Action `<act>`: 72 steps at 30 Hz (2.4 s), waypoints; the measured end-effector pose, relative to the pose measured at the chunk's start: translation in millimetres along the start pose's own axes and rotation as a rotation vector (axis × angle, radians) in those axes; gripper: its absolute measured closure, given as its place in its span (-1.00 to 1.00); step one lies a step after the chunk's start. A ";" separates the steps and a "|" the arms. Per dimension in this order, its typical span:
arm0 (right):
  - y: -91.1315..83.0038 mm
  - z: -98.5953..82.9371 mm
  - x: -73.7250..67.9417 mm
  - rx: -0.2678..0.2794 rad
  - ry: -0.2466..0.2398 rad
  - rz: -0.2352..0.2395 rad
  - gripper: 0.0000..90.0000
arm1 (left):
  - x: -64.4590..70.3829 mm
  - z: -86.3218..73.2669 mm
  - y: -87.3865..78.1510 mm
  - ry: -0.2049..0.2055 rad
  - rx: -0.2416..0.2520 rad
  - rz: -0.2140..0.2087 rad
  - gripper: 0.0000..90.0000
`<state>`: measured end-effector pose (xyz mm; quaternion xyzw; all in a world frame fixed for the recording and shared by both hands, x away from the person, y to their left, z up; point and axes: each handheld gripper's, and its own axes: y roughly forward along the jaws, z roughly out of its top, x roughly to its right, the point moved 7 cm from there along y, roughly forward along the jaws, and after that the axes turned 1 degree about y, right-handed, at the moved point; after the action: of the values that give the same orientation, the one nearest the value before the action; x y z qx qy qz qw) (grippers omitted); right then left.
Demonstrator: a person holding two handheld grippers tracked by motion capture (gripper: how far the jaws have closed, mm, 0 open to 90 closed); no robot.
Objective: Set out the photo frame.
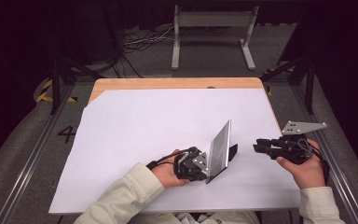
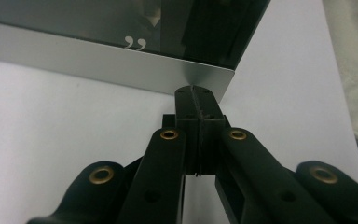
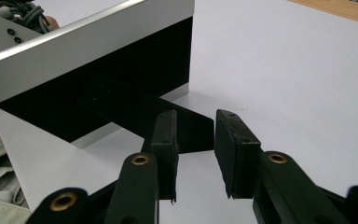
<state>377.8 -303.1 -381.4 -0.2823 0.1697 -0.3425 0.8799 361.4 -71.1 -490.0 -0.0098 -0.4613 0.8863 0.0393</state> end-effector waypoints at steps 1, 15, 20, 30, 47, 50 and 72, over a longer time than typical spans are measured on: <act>-0.4 0.0 0.1 0.003 0.001 -0.001 0.54 | 0.3 2.1 1.6 0.006 0.002 -0.002 1.00; -7.2 -1.4 1.6 0.008 0.011 -0.012 0.53 | 3.0 22.8 16.3 0.015 0.020 -0.005 1.00; -11.3 -2.2 2.8 0.010 0.027 -0.011 0.58 | 2.1 30.7 21.9 0.014 0.025 -0.010 1.00; -20.5 -1.7 6.8 0.032 0.090 -0.022 0.50 | -1.2 46.4 33.1 -0.010 0.049 0.022 1.00; -29.9 3.4 5.8 0.067 0.126 -0.034 0.31 | -6.3 47.1 29.0 -0.067 0.120 0.041 1.00; -30.7 4.1 5.5 0.067 0.130 -0.033 0.30 | -8.7 40.8 20.3 -0.079 0.131 0.052 1.00; -25.8 16.2 -5.3 0.043 0.139 -0.021 0.34 | -29.9 -14.6 -28.9 -0.184 0.164 0.151 0.96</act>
<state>368.9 -308.9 -352.3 -0.2407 0.2199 -0.3738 0.8683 393.7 -45.1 -475.3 0.0402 -0.3867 0.9187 -0.0692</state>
